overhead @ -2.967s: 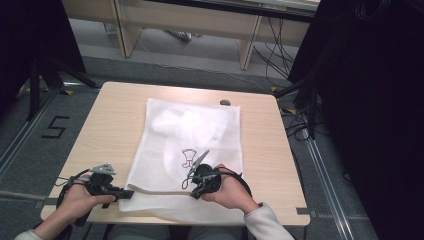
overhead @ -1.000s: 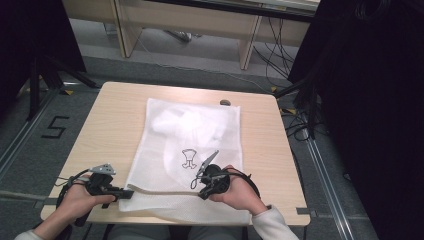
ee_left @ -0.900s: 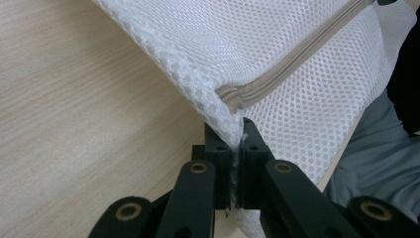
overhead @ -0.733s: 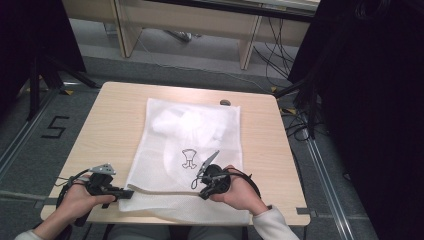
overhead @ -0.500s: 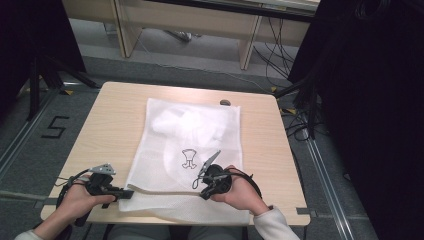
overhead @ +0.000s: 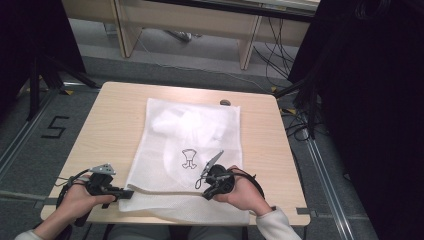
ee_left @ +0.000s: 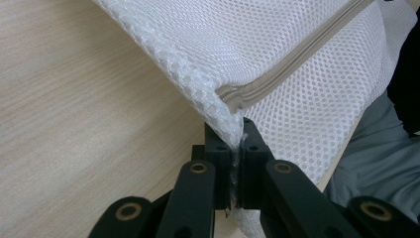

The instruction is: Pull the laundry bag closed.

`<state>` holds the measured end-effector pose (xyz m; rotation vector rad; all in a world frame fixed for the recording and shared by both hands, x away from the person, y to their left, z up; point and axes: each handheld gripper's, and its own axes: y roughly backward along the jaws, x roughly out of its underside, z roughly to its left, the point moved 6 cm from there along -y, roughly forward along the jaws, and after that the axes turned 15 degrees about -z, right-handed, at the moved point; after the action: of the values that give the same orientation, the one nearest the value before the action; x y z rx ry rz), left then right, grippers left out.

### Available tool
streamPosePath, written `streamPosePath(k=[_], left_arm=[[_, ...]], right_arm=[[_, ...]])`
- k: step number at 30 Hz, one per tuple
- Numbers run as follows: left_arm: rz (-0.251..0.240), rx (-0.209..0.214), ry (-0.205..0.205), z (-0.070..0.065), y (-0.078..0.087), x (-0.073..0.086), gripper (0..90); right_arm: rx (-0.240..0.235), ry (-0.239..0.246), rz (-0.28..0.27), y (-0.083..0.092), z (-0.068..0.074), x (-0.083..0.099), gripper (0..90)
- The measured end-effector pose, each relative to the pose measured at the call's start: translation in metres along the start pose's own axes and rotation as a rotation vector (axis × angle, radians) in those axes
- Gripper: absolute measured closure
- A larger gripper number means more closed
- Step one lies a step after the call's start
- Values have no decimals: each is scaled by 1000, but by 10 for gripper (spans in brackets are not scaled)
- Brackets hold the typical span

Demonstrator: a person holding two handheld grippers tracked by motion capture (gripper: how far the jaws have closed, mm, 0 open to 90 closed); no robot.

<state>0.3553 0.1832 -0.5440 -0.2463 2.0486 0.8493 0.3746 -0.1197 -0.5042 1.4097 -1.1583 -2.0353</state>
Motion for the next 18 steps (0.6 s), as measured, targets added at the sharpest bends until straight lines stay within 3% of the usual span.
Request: streamPosePath(k=[18], left_arm=[[-1, -2, -4, 0, 1, 0, 855]], right_arm=[[16, -7, 0, 6, -3, 5, 823]])
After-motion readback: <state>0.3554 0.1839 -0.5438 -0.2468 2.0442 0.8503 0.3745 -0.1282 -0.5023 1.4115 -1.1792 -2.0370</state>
